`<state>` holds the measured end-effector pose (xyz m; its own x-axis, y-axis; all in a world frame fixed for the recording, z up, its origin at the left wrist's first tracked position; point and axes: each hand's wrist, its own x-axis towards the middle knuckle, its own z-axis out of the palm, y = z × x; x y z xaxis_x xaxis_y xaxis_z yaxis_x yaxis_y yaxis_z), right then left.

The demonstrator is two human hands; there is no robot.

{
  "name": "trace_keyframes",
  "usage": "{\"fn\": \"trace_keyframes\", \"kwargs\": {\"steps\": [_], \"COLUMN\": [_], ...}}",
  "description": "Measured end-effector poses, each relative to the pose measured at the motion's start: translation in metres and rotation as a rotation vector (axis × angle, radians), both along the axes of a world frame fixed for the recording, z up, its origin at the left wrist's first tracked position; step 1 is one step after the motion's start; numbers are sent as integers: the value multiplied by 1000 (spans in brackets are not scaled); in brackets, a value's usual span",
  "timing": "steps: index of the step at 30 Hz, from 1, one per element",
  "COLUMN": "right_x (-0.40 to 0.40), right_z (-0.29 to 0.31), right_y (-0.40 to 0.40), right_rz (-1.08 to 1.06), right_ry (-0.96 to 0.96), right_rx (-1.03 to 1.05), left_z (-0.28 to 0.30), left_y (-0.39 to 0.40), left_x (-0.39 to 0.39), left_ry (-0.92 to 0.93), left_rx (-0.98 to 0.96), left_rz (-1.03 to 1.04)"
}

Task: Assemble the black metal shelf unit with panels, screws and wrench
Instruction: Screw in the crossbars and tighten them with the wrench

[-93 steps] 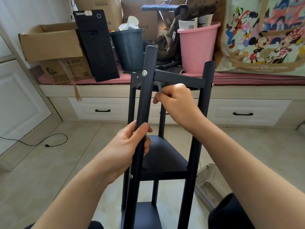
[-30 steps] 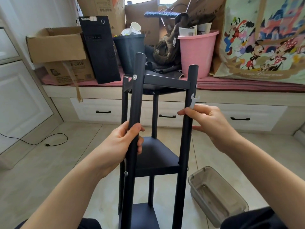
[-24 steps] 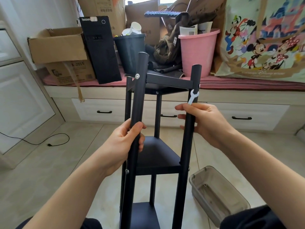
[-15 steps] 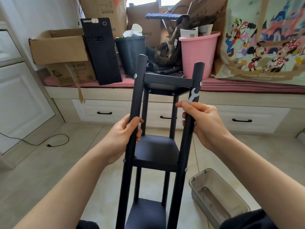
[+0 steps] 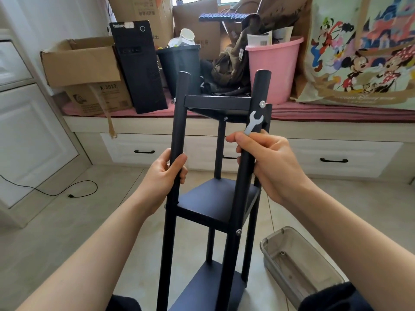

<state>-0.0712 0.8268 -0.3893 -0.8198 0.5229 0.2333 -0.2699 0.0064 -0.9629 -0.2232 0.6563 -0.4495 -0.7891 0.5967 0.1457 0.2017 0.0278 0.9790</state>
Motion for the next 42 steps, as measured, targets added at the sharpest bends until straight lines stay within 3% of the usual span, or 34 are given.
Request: {"fn": "trace_keyframes", "kwargs": {"steps": [11, 17, 20, 22, 30, 36, 42], "right_x": [-12, -23, -28, -32, -38, -44, -40], "right_z": [7, 10, 10, 10, 9, 7, 8], "right_y": [-17, -23, -23, -24, -24, -32, -37], "right_rz": [144, 132, 136, 159, 169, 175, 124], "right_ry": [8, -56, -59, -50, -58, -41, -22], "right_rx": [85, 93, 84, 77, 210, 175, 194], "left_z": [12, 28, 21, 16, 15, 10, 9], "left_y": [-3, -10, 2, 9, 13, 22, 20], "left_x": [-5, 12, 43, 63, 74, 80, 78], "left_ry": [14, 291, 15, -105, -99, -4, -26], "left_rx": [-91, 31, 134, 93, 26, 52, 71], "left_rz": [295, 567, 323, 144, 68, 64, -32]}}
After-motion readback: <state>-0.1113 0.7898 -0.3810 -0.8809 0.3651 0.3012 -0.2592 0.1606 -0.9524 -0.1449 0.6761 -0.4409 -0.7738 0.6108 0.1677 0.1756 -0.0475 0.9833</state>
